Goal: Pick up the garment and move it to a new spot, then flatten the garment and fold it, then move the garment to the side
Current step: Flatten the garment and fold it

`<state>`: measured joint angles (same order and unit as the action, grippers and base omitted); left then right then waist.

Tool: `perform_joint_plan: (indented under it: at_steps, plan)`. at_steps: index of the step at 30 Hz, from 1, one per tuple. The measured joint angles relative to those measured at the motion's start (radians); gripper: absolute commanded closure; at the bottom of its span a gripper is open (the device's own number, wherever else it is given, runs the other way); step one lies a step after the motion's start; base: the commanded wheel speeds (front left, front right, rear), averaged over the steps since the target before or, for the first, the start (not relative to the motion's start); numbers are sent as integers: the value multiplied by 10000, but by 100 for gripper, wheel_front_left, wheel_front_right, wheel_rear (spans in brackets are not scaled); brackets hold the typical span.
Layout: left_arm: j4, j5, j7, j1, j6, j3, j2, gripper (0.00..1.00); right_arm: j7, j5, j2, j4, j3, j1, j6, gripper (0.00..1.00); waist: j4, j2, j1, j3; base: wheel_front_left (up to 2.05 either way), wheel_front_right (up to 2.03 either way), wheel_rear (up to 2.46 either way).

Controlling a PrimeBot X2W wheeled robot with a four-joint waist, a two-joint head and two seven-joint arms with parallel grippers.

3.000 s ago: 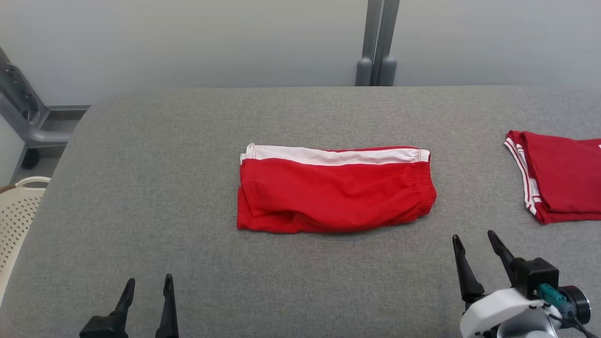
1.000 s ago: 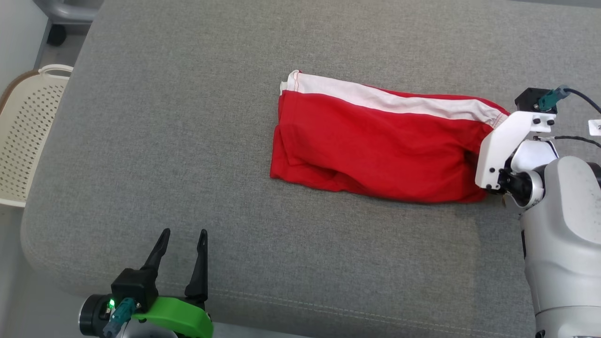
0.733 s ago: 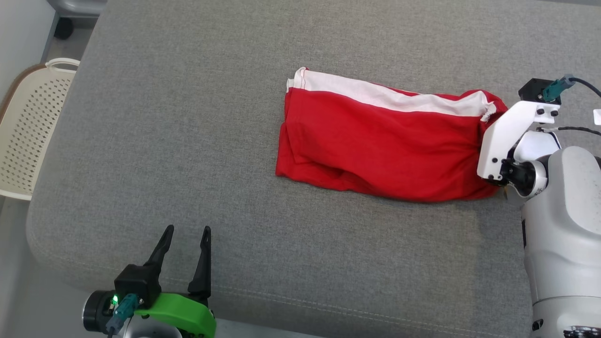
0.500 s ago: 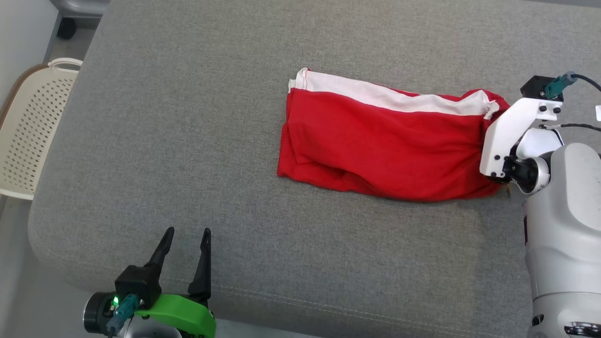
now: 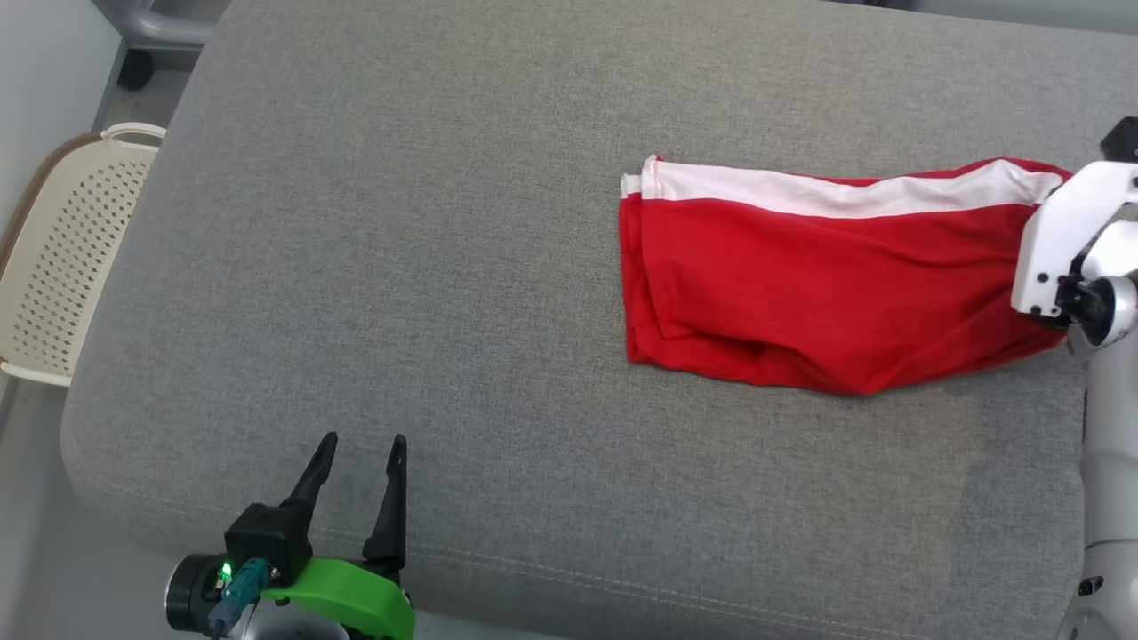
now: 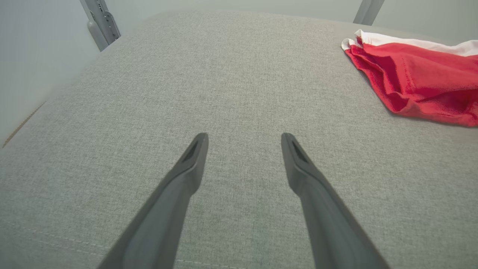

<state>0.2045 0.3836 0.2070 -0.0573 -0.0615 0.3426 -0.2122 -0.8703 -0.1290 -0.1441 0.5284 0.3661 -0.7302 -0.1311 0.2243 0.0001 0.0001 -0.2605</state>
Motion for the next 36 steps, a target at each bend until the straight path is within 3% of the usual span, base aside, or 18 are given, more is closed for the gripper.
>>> perform_joint_plan:
  at_steps: [3, 9, 20, 31, 36]
  plan:
    - [13, 2, 10, 0, 0, 42, 2, 0, -178, -232, -184, -238, 128, -92, 2, 100, 42, 0, 0, 60, 0, 0, 0]
    - [54, 27, 13, 3, -8, 123, 27, 0, -581, -359, 35, -600, -161, -113, 4, 100, 162, 0, 0, 232, 0, 0, 0]
    - [96, 125, 19, 109, -92, 199, 31, 0, -1407, 1287, 581, -1043, -2117, 9, 4, 100, 516, 0, 0, 677, 0, 0, 0]
    - [240, 207, 104, 101, -65, 384, 134, 0, -1016, 1450, 928, 107, -2631, -577, 4, 100, 987, 0, 0, 593, 0, 0, 0]
    - [355, 232, 159, 89, -31, 426, 165, 0, -663, 2031, 945, 846, -3214, -843, 4, 100, 1273, -1, 0, 558, 0, 0, 0]
